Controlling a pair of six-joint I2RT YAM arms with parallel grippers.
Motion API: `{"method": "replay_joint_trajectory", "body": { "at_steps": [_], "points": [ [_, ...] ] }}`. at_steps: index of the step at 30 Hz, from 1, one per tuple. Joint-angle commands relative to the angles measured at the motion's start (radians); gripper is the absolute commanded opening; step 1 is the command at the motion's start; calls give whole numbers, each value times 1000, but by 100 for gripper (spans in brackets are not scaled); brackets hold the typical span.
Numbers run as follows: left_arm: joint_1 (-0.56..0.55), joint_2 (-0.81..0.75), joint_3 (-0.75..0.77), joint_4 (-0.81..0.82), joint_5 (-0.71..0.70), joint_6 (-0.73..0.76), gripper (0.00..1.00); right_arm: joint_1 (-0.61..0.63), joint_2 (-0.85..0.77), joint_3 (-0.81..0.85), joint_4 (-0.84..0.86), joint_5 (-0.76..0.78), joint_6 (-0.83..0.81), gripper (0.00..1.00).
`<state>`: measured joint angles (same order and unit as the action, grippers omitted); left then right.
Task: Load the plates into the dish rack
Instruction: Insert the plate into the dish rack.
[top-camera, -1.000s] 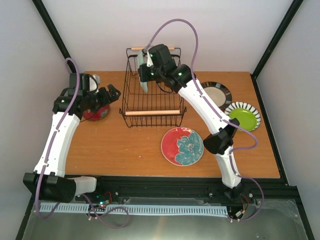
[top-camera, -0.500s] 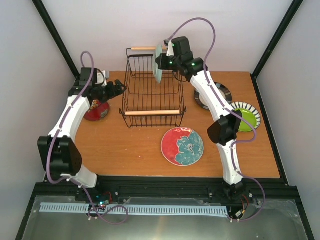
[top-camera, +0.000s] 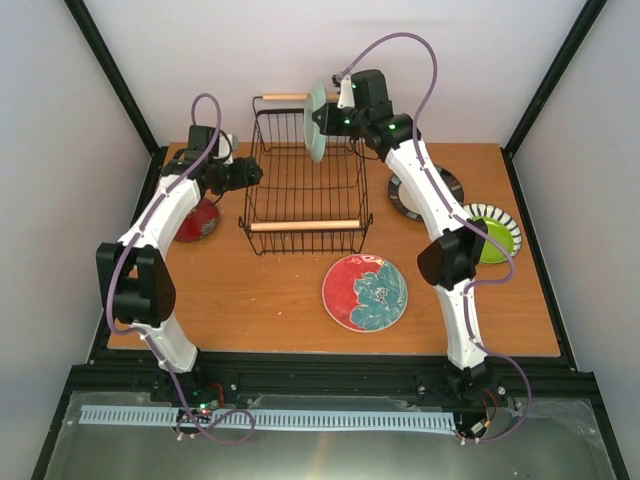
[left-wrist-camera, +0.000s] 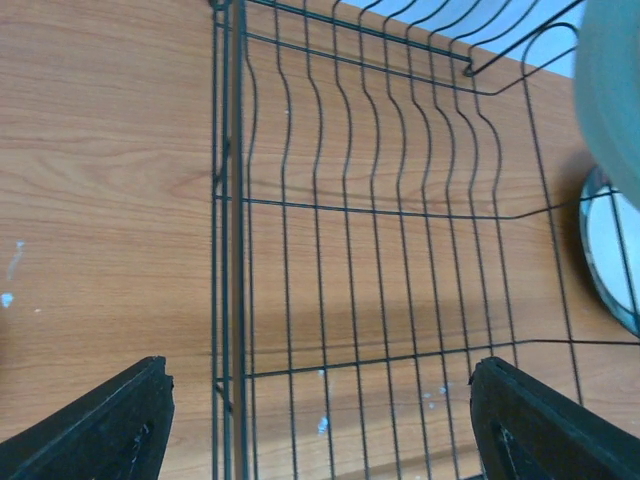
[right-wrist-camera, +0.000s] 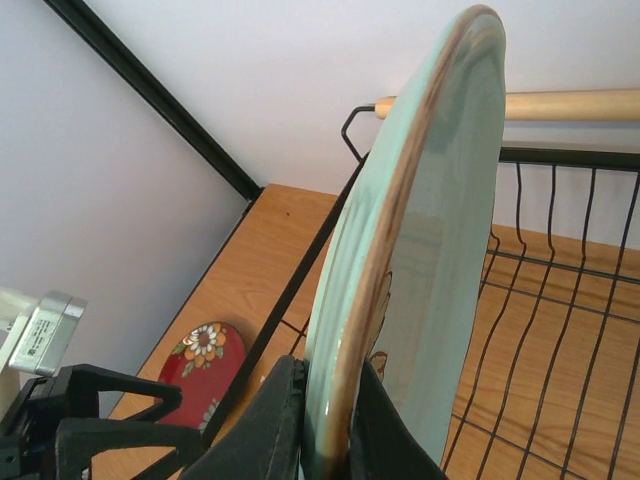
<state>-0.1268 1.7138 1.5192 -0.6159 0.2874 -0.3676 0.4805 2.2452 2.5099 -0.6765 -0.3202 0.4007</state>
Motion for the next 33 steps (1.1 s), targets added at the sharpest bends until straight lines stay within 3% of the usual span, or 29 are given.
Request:
{"method": "replay_joint_trajectory", "body": {
  "at_steps": [1,5,11,15,17,33],
  "points": [
    [-7,28,56,-5,-87,29,82,-27,-20,29,131,-36,-28,3],
    [-8,1,78,-58,-79,35,81,-33,-34,11,117,-36,-55,3],
    [-1,-72,-8,-49,-107,55,80,-63,-55,-39,169,-74,-30,3],
    [1,43,42,-63,-70,52,63,-66,-43,-29,168,-63,-41,3],
    [1,68,62,-49,-61,46,59,-75,-28,-10,160,-54,-48,3],
    [0,175,210,-119,-50,78,65,-160,66,27,130,-114,-43,3]
  ]
}}
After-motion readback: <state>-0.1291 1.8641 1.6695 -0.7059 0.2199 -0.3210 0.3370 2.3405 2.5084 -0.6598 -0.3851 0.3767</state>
